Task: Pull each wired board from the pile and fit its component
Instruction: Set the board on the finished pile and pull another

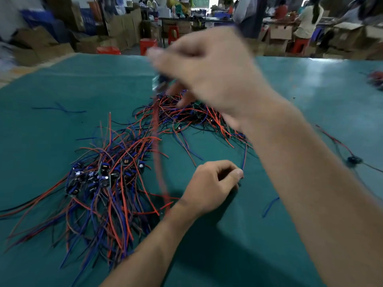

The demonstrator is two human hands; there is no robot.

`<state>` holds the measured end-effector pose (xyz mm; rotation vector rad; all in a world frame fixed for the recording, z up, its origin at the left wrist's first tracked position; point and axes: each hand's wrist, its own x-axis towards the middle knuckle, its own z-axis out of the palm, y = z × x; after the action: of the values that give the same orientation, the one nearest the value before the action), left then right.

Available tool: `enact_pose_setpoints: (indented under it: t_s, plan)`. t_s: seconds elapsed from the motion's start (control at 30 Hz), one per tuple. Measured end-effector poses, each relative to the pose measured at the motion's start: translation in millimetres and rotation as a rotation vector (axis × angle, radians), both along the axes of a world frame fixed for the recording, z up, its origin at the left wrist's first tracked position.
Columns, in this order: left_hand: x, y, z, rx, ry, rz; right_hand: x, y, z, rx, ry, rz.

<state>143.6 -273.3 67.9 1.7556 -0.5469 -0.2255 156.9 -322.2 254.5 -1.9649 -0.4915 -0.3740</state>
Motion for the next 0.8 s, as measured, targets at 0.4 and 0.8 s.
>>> enact_pose_setpoints:
  t_s: [0.4,0.8]
  plan:
    - [5.3,-0.1,1.4,0.082,-0.065,0.126,65.2,-86.5,-125.8,-1.028,0.352,-0.586]
    - [7.9,-1.7,-4.1,0.044,-0.026,0.124,72.8,-103.8,-136.6,-0.576,0.289,-0.794]
